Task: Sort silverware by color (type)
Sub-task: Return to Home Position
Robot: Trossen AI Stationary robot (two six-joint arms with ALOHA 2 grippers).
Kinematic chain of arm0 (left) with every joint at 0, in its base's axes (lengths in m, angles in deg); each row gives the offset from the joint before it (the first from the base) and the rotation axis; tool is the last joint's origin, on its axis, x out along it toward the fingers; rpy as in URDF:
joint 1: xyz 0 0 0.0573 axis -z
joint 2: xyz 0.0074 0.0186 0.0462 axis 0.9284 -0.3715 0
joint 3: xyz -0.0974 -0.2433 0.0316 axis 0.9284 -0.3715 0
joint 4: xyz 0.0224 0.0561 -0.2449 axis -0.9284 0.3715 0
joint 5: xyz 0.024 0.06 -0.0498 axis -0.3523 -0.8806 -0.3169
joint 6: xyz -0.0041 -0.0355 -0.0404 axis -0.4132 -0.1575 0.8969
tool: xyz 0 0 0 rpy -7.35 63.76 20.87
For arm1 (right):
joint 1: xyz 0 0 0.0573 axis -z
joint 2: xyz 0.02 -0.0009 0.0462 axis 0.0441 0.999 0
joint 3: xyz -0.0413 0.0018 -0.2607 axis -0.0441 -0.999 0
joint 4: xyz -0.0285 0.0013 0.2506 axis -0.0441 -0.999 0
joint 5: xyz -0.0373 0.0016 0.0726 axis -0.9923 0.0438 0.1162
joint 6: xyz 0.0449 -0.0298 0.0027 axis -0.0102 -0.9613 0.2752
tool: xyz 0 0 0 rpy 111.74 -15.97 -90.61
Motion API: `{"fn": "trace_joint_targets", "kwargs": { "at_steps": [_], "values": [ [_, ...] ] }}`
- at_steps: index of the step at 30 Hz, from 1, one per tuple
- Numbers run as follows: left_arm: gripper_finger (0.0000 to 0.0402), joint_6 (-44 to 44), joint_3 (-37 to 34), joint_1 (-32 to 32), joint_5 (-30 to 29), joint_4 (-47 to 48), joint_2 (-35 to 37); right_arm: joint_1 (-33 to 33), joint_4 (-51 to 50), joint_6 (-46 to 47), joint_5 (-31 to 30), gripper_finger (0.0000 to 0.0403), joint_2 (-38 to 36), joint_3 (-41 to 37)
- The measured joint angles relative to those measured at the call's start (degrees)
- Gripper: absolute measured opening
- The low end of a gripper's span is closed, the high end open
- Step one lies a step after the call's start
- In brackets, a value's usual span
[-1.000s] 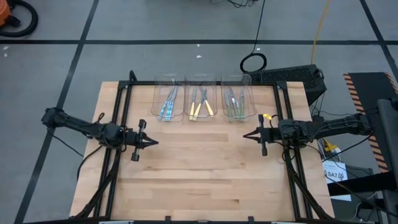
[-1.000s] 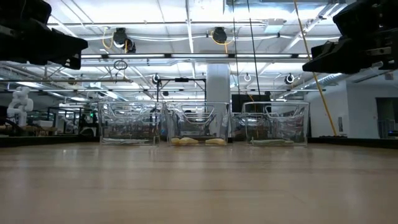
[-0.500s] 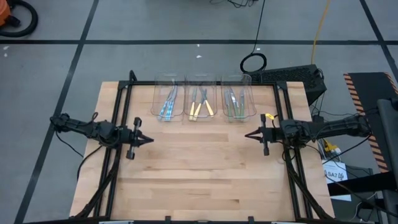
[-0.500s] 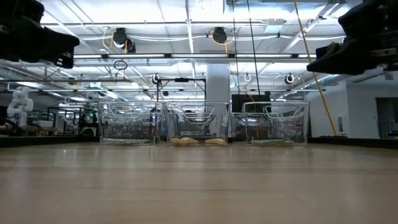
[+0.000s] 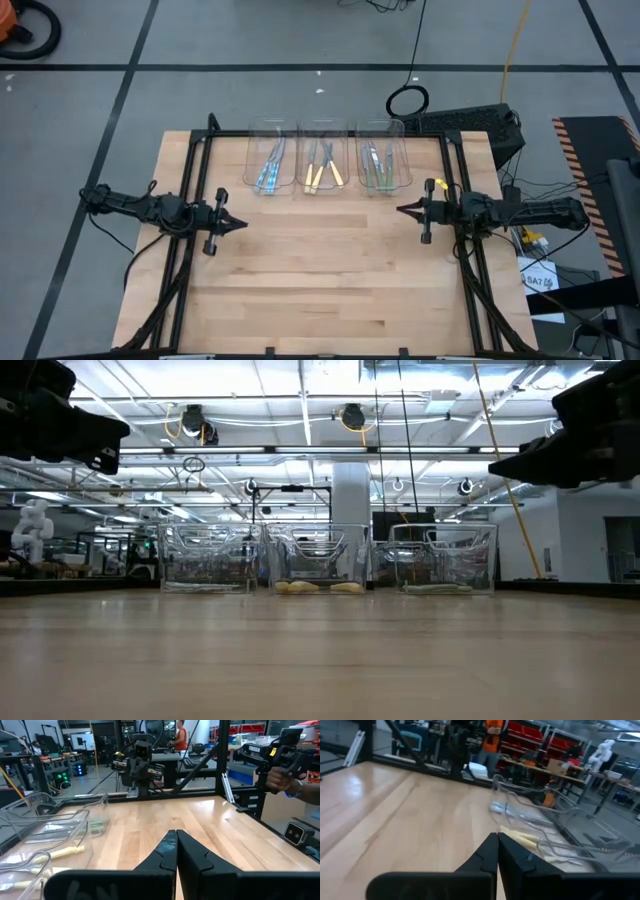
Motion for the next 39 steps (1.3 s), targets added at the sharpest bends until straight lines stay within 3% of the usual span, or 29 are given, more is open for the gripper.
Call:
{"fn": "trace_joint_targets", "kwargs": {
  "at_steps": [22, 39],
  "values": [
    [0.0005, 2.0, 0.0, -5.8, -0.1, 0.1, 0.0, 1.8, -0.6, -0.1, 2.1, 0.0004, -0.5, -0.2],
    [0.0005, 3.1, 0.0, -6.0, 1.5, 0.3, -0.1, 1.8, -0.6, 2.8, 1.9, 0.0004, -1.5, -0.3]
  ]
}}
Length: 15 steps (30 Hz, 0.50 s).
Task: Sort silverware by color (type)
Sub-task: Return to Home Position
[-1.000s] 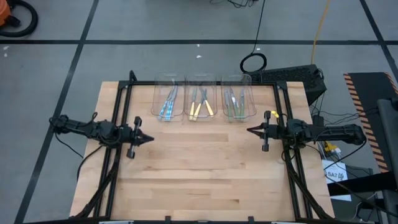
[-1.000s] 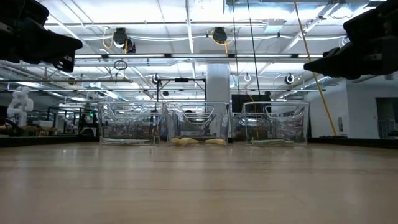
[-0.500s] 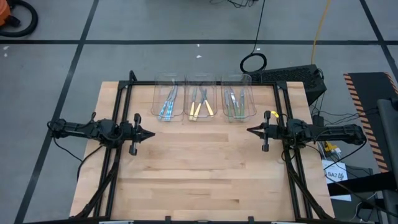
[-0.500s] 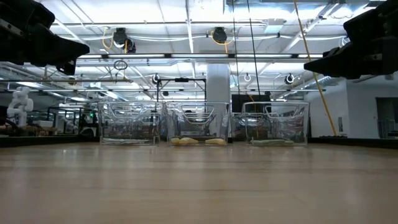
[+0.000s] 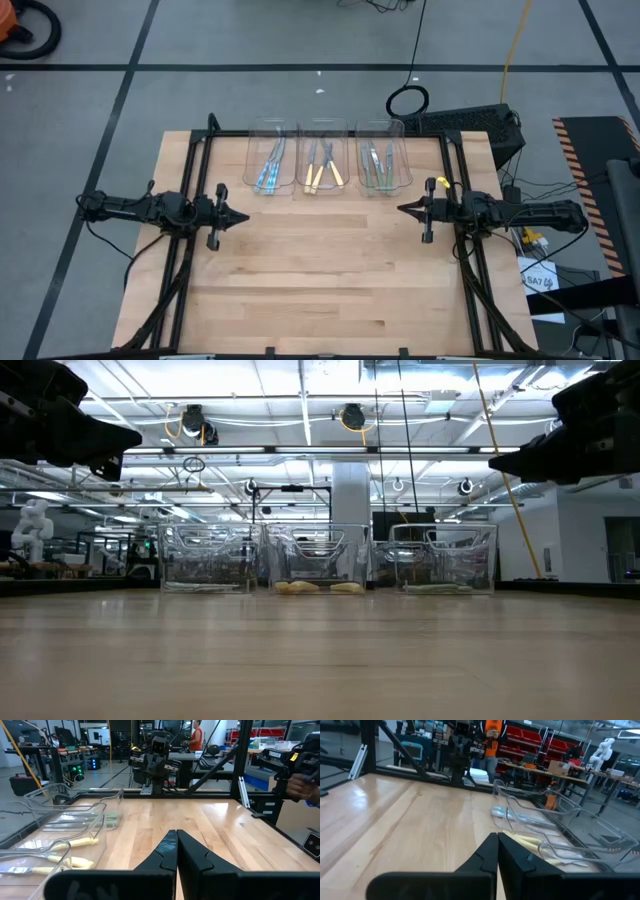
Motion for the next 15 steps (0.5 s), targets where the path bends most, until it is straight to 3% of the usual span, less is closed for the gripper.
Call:
{"fn": "trace_joint_targets", "kwargs": {
  "at_steps": [7, 15],
  "values": [
    [0.0006, -0.2, 0.0, 0.0, 0.0, 0.0, 0.0, 0.0, 0.0, 1.5, 0.4, 0.0004, -1.6, 0.0],
    [0.0006, 0.3, 0.0, 0.0, 0.0, 0.0, 0.0, 0.0, -0.6, 3.5, 7.5, 0.0004, -1.7, 0.0]
  ]
}}
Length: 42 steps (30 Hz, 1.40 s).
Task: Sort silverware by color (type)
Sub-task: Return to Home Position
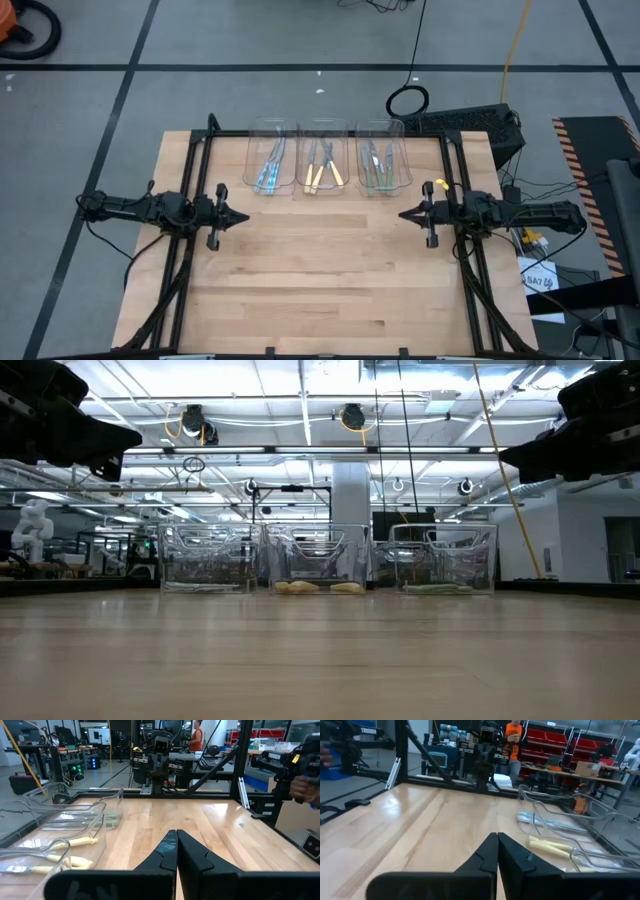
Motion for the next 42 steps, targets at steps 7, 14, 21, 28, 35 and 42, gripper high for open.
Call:
{"fn": "trace_joint_targets", "kwargs": {
  "at_steps": [7, 14, 21, 28, 35, 42],
  "values": [
    [0.0006, 4.5, 0.0, 0.0, 0.0, 0.0, 0.0, 0.0, 0.3, -1.3, -0.2, 0.0004, 0.0, 0.0],
    [0.0006, 0.6, -0.1, 0.7, 1.9, 0.0, 0.0, 0.0, 0.3, -1.7, -0.2, 0.0004, 0.0, 0.0],
    [0.0006, -1.9, -0.1, 1.2, 2.1, 0.3, 0.0, 0.0, 0.2, -1.7, -0.2, 0.0004, 0.0, 0.0],
    [0.0006, -3.8, -1.6, 1.1, 1.9, -3.6, -0.1, 0.0, 0.2, -1.8, -0.2, 0.0004, 0.0, 0.0],
    [0.0006, -7.2, -1.6, -0.8, 1.5, -3.6, -0.8, 0.0, 0.2, -1.8, -0.2, 0.0004, 0.0, 0.0],
    [0.0006, -5.3, -1.6, -4.1, 4.3, -3.7, -0.8, 0.0, 0.2, -1.7, -0.2, 0.0004, 0.1, 0.0]
  ]
}}
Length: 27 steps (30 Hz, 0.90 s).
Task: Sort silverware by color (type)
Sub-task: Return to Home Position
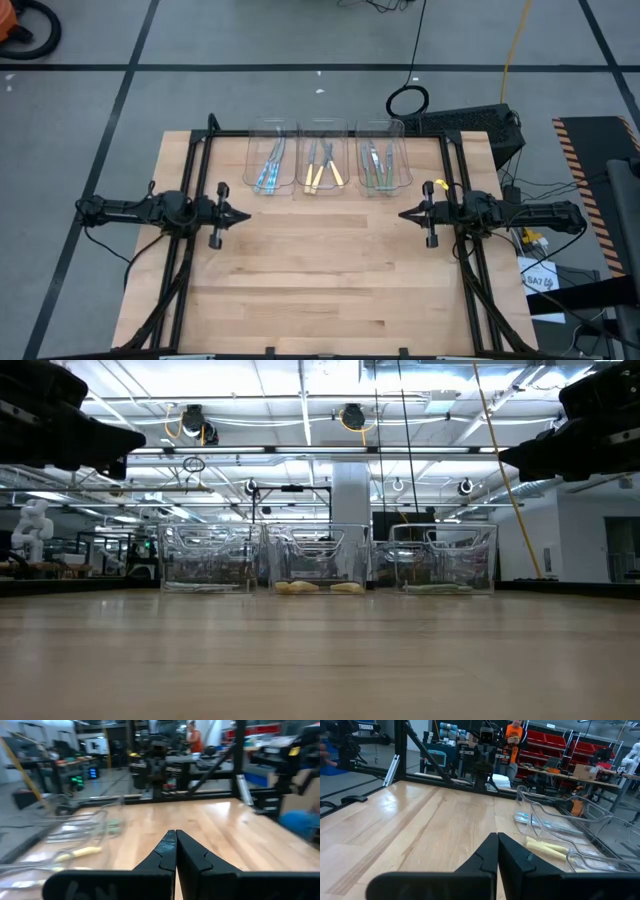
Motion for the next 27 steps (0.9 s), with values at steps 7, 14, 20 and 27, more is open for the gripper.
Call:
{"fn": "trace_joint_targets", "kwargs": {
  "at_steps": [7, 14, 20, 27],
  "values": [
    [0.0006, 4.3, 0.0, 0.3, 4.2, 0.0, 0.0, 0.0, 0.0, 0.0, 0.0, 0.0004, 0.0, 0.0],
    [0.0006, 9.6, 0.0, 0.3, 4.5, -0.2, 0.0, 0.0, 0.0, 0.0, 0.0, 0.0004, 0.0, 0.0],
    [0.0006, 9.2, 0.0, 0.3, 4.6, -0.2, 0.0, 0.0, 0.0, 0.0, 0.0, 0.0004, 0.0, 0.0],
    [0.0006, 9.3, 0.0, 0.3, 4.6, -0.3, 0.0, 0.0, 0.0, 0.0, 0.0, 0.0004, 0.0, 0.0]
  ]
}}
